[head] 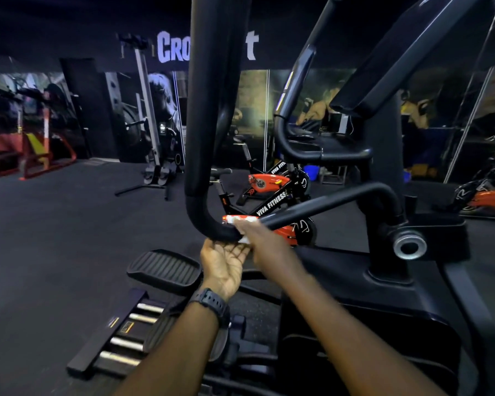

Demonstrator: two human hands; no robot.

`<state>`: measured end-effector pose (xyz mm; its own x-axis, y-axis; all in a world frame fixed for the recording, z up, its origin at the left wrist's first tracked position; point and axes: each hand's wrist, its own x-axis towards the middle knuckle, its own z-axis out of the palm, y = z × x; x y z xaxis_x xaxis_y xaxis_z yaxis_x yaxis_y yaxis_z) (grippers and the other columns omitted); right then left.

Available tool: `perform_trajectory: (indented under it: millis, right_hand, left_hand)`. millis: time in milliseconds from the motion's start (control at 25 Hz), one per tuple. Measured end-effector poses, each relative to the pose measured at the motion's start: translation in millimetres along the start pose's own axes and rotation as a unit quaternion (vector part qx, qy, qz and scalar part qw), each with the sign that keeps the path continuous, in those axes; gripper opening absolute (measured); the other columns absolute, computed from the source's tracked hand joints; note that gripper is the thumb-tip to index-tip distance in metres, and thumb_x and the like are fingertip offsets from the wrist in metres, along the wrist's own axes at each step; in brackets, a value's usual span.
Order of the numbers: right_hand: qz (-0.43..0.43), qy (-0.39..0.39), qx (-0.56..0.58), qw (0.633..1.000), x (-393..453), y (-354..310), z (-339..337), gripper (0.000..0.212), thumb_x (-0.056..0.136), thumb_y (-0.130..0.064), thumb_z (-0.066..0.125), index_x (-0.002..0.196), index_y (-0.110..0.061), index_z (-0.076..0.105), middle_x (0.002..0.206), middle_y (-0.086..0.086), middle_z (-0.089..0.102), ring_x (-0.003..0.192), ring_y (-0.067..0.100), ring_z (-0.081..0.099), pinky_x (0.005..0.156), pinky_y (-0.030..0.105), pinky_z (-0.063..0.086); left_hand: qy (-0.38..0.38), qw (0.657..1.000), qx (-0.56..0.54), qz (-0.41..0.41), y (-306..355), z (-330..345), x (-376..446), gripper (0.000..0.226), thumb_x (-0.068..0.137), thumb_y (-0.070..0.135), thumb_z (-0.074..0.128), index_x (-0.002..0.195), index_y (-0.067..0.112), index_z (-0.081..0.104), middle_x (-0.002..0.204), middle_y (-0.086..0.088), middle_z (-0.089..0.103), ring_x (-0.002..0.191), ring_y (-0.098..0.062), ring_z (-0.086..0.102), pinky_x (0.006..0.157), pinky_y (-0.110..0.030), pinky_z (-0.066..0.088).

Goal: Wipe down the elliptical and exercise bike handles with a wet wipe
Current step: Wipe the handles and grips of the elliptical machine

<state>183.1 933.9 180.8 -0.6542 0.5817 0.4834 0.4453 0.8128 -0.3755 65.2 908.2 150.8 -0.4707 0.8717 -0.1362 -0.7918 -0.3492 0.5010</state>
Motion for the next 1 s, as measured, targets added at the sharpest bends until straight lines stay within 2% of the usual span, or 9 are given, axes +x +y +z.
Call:
perform_trajectory:
  millis: [80,160,240,320,480,640,760,920,1000]
  right_hand:
    - [0.091,0.080,-0.005,0.993,14,49,-25,0.077,0.084,0.012,0.046,0.145,-0.035,0.044,0.146,0.000,0.050,0.124,0.025,0.056,0.101,0.033,0.045]
    - [0.168,0.111,-0.004,0.980,20,52,-30,0.069,0.085,0.007,0.046,0.141,-0.034,0.049,0.139,0.002,0.055,0.116,0.028,0.059,0.094,0.035,0.047]
    - [0.066,0.032,0.003,0.997,12,19,-7,0.060,0.090,-0.001,0.046,0.139,-0.037,0.049,0.140,0.002,0.054,0.116,0.025,0.057,0.092,0.034,0.046]
    - [-0.023,0.020,-0.020,0.999,5,23,3,0.072,0.085,0.007,0.049,0.145,-0.034,0.045,0.149,-0.004,0.047,0.130,0.021,0.051,0.103,0.031,0.042]
    - [0.160,0.146,-0.016,0.976,9,64,-23,0.073,0.084,0.010,0.048,0.142,-0.034,0.047,0.140,0.001,0.056,0.119,0.026,0.060,0.097,0.035,0.049]
    - [-0.004,0.083,-0.016,0.996,3,8,24,0.068,0.087,0.006,0.049,0.144,-0.031,0.047,0.146,-0.004,0.050,0.126,0.020,0.054,0.103,0.033,0.047]
    - [0.136,0.223,-0.023,0.965,18,34,17,0.064,0.085,0.011,0.050,0.139,-0.024,0.055,0.143,-0.004,0.055,0.130,0.016,0.052,0.106,0.037,0.045]
    - [0.118,0.315,0.078,0.939,2,-45,87,0.050,0.086,0.011,0.051,0.131,-0.009,0.063,0.136,0.004,0.061,0.131,0.013,0.052,0.112,0.026,0.037]
    - [0.169,0.407,0.167,0.882,14,-58,90,0.046,0.093,0.003,0.052,0.136,-0.009,0.058,0.140,0.001,0.056,0.133,0.007,0.048,0.112,0.017,0.032]
  left_hand:
    - [-0.011,1.000,0.015,-0.006,7,-2,0,0.045,0.100,0.029,0.034,0.125,0.000,0.057,0.121,-0.025,0.065,0.110,-0.037,0.066,0.086,-0.046,0.054]
    - [-0.013,1.000,0.022,0.006,11,-6,0,0.040,0.100,0.024,0.037,0.120,-0.002,0.057,0.121,-0.027,0.065,0.112,-0.040,0.064,0.089,-0.048,0.053]
    - [-0.008,0.999,0.038,0.022,7,-6,-2,0.031,0.098,0.012,0.037,0.111,-0.005,0.059,0.113,-0.027,0.066,0.107,-0.040,0.065,0.096,-0.049,0.050]
    - [-0.012,0.996,0.090,0.026,1,-6,-3,0.028,0.094,-0.003,0.034,0.106,-0.007,0.059,0.102,-0.026,0.069,0.100,-0.038,0.068,0.096,-0.046,0.052]
    - [-0.044,0.976,0.212,0.041,7,-16,-1,0.026,0.096,-0.010,0.041,0.114,-0.005,0.060,0.104,-0.024,0.072,0.094,-0.034,0.072,0.074,-0.034,0.060]
    - [-0.087,0.957,0.276,0.009,22,-24,3,0.025,0.095,-0.006,0.047,0.113,0.004,0.061,0.099,-0.013,0.074,0.093,-0.029,0.073,0.078,-0.035,0.060]
    - [-0.109,0.954,0.276,-0.032,32,-24,5,0.020,0.094,-0.006,0.050,0.105,0.008,0.060,0.096,-0.010,0.070,0.096,-0.032,0.072,0.082,-0.038,0.060]
    - [-0.125,0.949,0.285,-0.055,41,-30,8,0.022,0.093,-0.005,0.048,0.100,0.009,0.063,0.078,-0.005,0.072,0.066,-0.016,0.070,0.057,-0.026,0.056]
    - [-0.132,0.945,0.294,-0.065,44,-32,11,0.022,0.092,-0.003,0.049,0.096,0.012,0.064,0.075,-0.004,0.071,0.061,-0.014,0.067,0.055,-0.026,0.053]
